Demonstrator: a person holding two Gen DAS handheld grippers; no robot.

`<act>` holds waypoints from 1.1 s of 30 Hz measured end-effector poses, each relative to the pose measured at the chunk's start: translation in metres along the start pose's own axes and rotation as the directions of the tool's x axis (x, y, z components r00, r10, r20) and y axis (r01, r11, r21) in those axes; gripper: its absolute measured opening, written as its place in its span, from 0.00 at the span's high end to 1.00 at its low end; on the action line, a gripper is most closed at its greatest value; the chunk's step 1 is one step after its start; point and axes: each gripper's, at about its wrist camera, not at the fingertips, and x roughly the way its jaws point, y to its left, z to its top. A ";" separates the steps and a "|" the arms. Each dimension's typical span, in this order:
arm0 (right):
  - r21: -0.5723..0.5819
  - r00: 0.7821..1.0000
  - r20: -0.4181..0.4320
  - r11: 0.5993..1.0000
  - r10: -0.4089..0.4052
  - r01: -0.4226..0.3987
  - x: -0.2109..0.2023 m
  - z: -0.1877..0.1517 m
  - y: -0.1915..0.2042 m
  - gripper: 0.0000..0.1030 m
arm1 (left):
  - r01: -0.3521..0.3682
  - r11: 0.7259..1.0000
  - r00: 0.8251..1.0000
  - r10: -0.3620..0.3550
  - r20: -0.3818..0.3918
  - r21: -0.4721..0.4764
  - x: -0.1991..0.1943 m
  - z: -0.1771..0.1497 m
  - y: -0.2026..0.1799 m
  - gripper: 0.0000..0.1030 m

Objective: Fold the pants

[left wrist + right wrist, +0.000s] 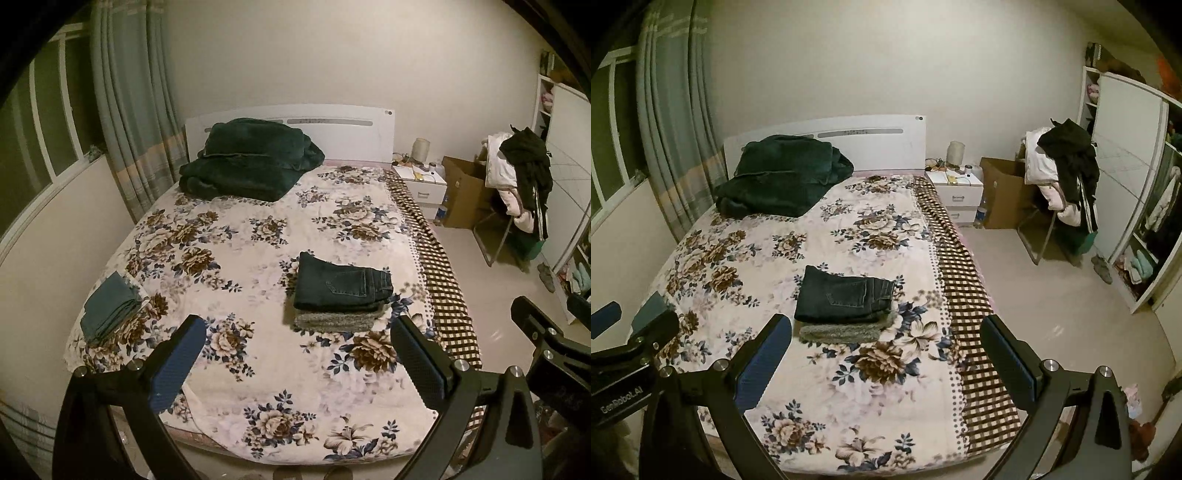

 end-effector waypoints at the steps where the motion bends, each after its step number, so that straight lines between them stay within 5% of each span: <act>1: 0.003 1.000 -0.005 1.000 0.005 -0.005 0.001 0.000 0.000 0.00 | 0.001 1.000 1.000 -0.001 0.002 0.001 -0.001 0.001 0.000 0.01; 33: -0.017 1.000 -0.008 1.000 0.014 -0.014 0.006 -0.001 0.006 0.00 | -0.022 1.000 0.999 0.023 0.030 -0.013 -0.008 0.003 0.008 0.00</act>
